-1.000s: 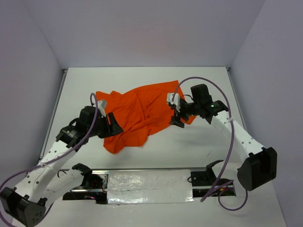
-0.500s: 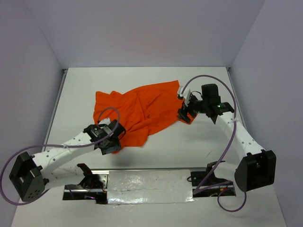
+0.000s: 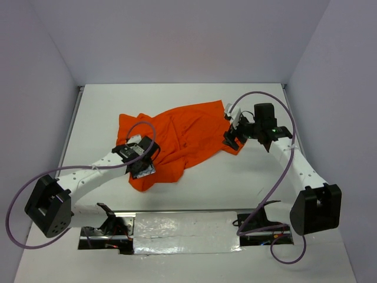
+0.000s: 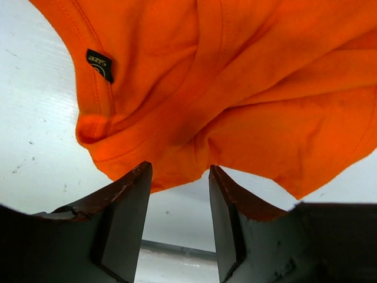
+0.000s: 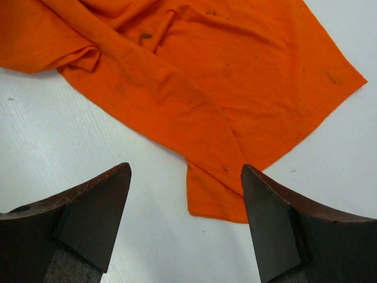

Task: Fold and stack the t-shirts
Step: Flatten out the tshirt

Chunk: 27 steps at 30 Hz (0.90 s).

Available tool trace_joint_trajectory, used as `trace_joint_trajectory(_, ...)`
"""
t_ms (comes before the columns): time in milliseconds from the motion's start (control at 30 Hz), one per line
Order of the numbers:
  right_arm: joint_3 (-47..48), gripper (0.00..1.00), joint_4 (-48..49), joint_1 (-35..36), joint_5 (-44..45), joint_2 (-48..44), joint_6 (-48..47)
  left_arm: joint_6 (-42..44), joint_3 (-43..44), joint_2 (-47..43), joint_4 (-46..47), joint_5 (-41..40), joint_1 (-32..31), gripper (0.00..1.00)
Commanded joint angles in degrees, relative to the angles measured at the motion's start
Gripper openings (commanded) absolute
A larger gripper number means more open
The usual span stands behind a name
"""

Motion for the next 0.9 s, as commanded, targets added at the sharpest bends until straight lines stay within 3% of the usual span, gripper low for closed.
trace_joint_trajectory(0, -0.1, 0.83, 2.2, -0.9, -0.5, -0.5, 0.6, 1.7, 0.3, -1.4, -0.7, 2.4, 0.1, 0.56)
trace_joint_trajectory(267, -0.3, 0.82, 1.8, -1.1, 0.6, 2.1, -2.6, 0.6, -4.4, -7.3, -3.5, 2.8, 0.1, 0.54)
trace_joint_trajectory(867, -1.4, 0.82, 2.5, -1.3, 2.3, 3.0, -5.1, 0.5, -8.5, -3.1, 0.7, 4.9, 0.1, 0.53)
